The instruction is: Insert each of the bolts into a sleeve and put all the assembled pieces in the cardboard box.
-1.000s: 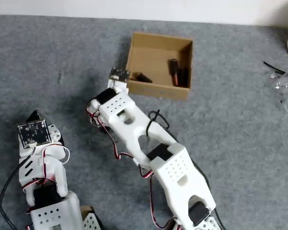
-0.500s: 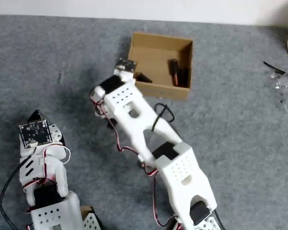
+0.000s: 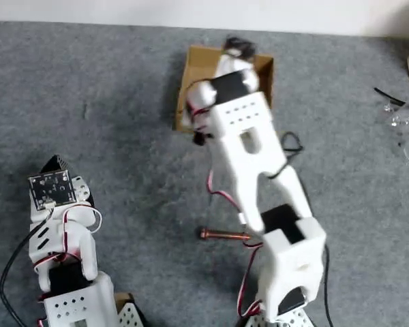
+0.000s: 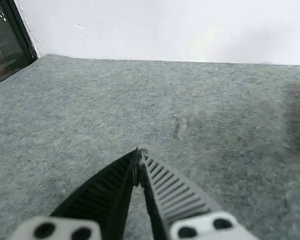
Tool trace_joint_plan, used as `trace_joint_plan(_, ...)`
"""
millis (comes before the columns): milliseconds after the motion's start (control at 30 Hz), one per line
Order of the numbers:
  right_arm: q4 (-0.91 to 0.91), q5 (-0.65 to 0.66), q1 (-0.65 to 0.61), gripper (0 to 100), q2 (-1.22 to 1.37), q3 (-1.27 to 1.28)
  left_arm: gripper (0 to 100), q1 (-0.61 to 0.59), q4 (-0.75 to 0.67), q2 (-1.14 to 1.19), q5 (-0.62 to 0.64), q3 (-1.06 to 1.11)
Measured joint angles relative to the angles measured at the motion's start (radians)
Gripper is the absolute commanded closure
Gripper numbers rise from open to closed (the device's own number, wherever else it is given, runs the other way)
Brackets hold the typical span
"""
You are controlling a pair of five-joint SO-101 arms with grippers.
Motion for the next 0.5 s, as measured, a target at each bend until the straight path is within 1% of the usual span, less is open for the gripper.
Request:
trace_joint_plan(233,0.078,0.118,0.166,99.4,-0.06,0.0,99,0.0,0.0,0.0,0.0,0.0)
trace_joint_plan(367,0.08,0.141,0.249,99.4,-0.114,0.077,99,0.0,0.0,0.0,0.0,0.0)
trace_joint_plan(500,0.08,0.172,0.275,99.4,-0.213,0.173,99,0.0,0.0,0.0,0.0,0.0)
